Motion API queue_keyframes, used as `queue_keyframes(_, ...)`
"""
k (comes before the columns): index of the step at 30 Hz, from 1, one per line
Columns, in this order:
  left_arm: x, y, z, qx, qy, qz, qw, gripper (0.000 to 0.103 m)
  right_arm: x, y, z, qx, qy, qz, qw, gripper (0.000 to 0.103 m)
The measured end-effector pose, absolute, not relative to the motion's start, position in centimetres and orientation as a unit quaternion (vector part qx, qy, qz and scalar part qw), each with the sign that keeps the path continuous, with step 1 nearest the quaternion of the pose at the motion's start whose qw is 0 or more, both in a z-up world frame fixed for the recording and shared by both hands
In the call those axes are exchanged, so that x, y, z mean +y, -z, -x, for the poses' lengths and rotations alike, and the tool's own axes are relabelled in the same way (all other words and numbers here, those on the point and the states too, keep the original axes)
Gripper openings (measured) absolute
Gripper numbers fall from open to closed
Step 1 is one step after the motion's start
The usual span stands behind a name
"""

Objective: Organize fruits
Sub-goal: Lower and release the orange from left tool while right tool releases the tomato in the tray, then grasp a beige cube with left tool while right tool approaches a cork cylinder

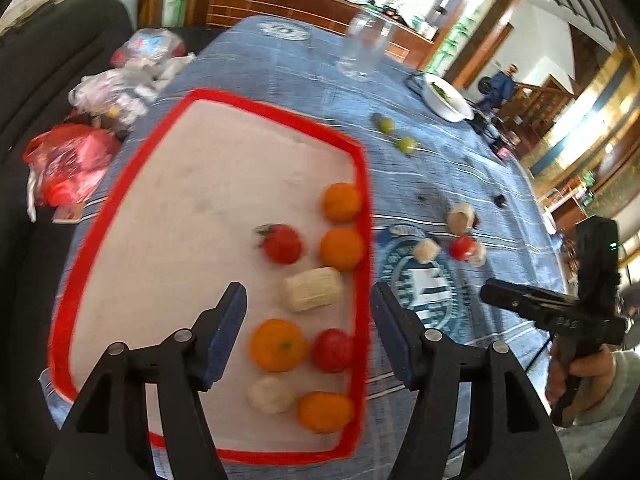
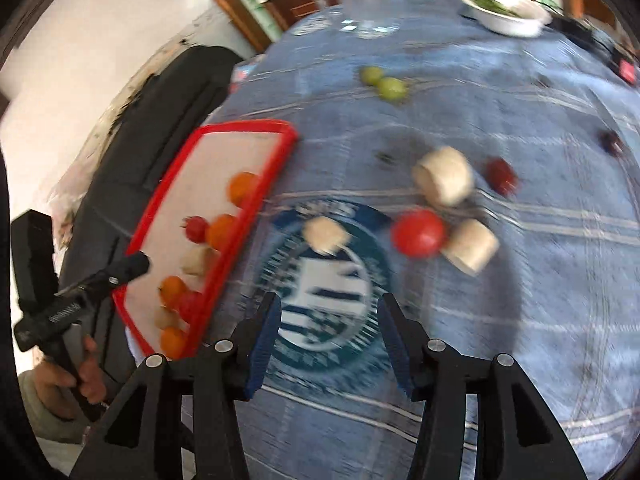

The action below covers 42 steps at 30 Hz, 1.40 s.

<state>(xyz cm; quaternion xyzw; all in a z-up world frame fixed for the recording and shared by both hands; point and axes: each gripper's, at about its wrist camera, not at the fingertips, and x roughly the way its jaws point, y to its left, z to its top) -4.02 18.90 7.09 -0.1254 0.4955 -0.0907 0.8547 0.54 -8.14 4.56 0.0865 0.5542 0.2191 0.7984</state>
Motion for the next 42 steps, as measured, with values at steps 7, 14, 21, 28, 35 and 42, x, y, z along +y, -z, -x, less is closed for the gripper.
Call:
queue_keyframes(7,13.6,-7.7,3.0,0.498,0.147,0.085,0.850,0.063,-11.6,-4.7,0.1,0.544,-0.191,-0.099,0.811,0.053)
queue_keyframes(14,9.5,-7.0,1.8,0.515,0.180,0.042,0.837,0.063,-12.6,-4.6,0.1,0.537,-0.185,-0.068,0.820,0.050)
queue_keyframes(21,6.7,-4.5,-1.4,0.557,0.158,0.003,0.816,0.063,-12.3,-3.6,-2.5,0.534,-0.163,0.021,0.829,0.050)
queue_keyframes(28,5.0,-3.0,-2.6,0.569,0.160,-0.017,0.807,0.063,-12.0,-3.0,-4.0,0.536,-0.171,0.046,0.825,0.050)
queue_keyframes(35,3.7,-2.4,-3.0,0.568,0.169,-0.035,0.805,0.062,-10.6,-2.9,-4.9,0.537,-0.179,0.082,0.820,0.047)
queue_keyframes(42,2.7,-1.6,-4.1,0.572,0.170,-0.052,0.801,0.030,-10.0,-2.7,-5.6,0.540,-0.178,0.095,0.817,0.040)
